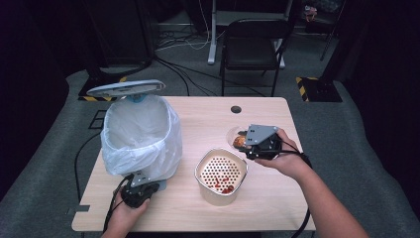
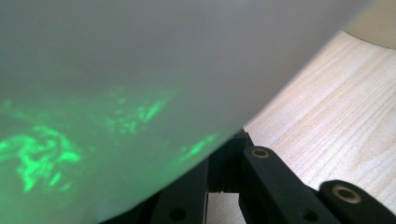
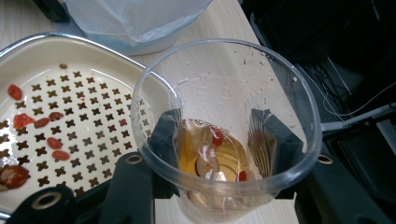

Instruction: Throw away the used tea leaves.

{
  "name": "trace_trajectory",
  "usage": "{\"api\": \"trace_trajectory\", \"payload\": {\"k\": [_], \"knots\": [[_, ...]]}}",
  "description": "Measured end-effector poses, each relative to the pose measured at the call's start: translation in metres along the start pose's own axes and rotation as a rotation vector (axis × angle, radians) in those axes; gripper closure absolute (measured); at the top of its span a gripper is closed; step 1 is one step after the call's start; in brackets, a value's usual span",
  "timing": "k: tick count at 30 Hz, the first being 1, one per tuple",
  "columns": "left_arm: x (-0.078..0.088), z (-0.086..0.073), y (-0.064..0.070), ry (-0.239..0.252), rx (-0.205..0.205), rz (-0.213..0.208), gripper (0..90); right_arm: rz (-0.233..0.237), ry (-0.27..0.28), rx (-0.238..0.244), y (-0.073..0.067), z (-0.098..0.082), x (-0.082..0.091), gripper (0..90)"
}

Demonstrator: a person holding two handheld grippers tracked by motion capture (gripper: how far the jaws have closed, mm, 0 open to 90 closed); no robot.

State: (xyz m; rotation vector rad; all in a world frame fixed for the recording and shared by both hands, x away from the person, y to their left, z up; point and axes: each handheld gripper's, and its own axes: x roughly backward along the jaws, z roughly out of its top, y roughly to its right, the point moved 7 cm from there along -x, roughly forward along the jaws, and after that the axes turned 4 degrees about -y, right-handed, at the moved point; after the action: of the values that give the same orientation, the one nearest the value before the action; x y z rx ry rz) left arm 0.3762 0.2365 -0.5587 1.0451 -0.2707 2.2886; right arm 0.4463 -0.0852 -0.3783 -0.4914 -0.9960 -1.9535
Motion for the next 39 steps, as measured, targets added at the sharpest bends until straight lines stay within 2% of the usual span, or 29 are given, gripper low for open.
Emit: {"api": "trace_trajectory", "payload": {"k": [7,8,9,10,11,12,13,15,16,22,23,24,25,26,31,32,35,36,38,39], "knots": [[0.0,0.0,0.0,-0.001,0.0,0.0,90.0,0.004,-0.021,0.057,0.001,0.002,-0.002,54.6],[0.001,-0.001,-0.002,-0.018,-0.017,0.009,90.0,0.006,-0.023,0.062,0.001,0.002,-0.002,54.6],[0.0,0.0,0.0,0.002,0.002,-0.001,90.0,0.007,-0.027,0.064,0.001,0.002,-0.003,54.6],[0.0,0.0,0.0,-0.001,-0.001,0.001,90.0,0.011,-0.029,0.074,0.001,0.002,-0.003,54.7],[0.002,-0.002,-0.003,-0.033,-0.033,0.015,90.0,0.014,-0.033,0.083,0.001,0.001,-0.004,54.7],[0.0,0.0,0.001,0.005,0.004,-0.003,90.0,0.019,-0.038,0.088,0.001,0.001,-0.004,54.6],[0.0,0.0,0.001,0.005,0.004,-0.003,90.0,0.019,-0.038,0.088,0.001,0.001,-0.004,54.6],[0.001,-0.001,-0.002,-0.022,-0.021,0.01,90.0,0.026,-0.045,0.11,0.001,0.001,-0.005,54.7],[0.0,0.0,0.001,0.005,0.004,-0.003,90.0,0.033,-0.047,0.116,0.001,0.001,-0.005,54.7],[0.0,0.0,0.0,-0.001,-0.001,0.001,90.0,0.052,-0.047,0.144,-0.002,0.004,-0.006,54.8],[0.0,0.0,0.0,-0.001,-0.001,0.001,90.0,0.044,-0.05,0.172,-0.003,0.005,-0.007,54.8],[0.001,-0.001,-0.002,-0.017,-0.017,0.009,90.0,0.045,-0.052,0.179,-0.003,0.006,-0.007,54.8],[0.001,-0.001,-0.001,-0.011,-0.013,0.004,90.0,0.043,-0.052,0.19,-0.005,0.007,-0.007,54.9],[0.002,-0.002,-0.003,-0.032,-0.031,0.014,90.0,0.04,-0.055,0.201,-0.006,0.008,-0.006,54.8],[0.001,-0.001,-0.001,-0.013,-0.014,0.006,90.0,-0.003,-0.06,0.277,-0.01,0.012,-0.006,54.8],[0.002,-0.002,-0.003,-0.028,-0.027,0.013,90.0,-0.012,-0.062,0.294,-0.011,0.013,-0.006,54.8],[0.001,-0.001,-0.001,-0.014,-0.014,0.007,90.0,-0.033,-0.069,0.351,-0.015,0.013,-0.006,54.8],[0.002,-0.002,-0.003,-0.028,-0.027,0.013,90.0,-0.039,-0.072,0.37,-0.016,0.013,-0.007,54.8],[0.0,0.0,0.0,-0.002,-0.001,0.001,90.0,-0.036,-0.074,0.403,-0.019,0.014,-0.008,54.8],[0.002,-0.002,-0.003,-0.027,-0.026,0.014,90.0,-0.037,-0.077,0.415,-0.02,0.014,-0.008,54.8]]}}
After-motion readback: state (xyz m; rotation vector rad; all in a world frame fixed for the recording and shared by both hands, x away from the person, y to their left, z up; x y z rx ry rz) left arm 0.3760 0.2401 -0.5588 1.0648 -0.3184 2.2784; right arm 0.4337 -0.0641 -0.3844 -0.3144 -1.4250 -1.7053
